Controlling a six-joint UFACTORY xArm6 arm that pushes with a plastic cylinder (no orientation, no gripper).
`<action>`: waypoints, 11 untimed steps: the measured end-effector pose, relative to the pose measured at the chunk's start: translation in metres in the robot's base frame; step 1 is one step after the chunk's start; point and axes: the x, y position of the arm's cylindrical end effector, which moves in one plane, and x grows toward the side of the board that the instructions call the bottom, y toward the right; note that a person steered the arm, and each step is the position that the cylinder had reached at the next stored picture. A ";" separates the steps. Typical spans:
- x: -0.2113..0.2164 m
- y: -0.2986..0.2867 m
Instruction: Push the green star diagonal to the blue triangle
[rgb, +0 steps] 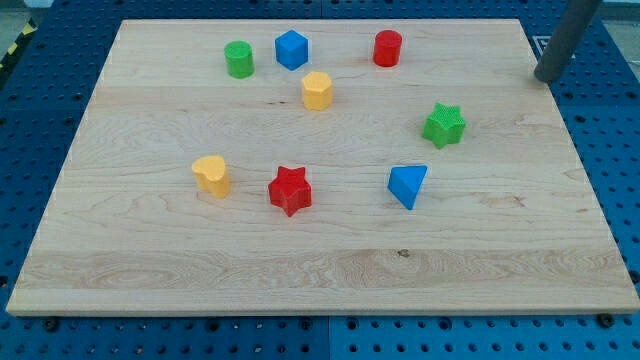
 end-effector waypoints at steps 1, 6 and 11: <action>0.002 -0.004; 0.048 -0.119; 0.139 -0.080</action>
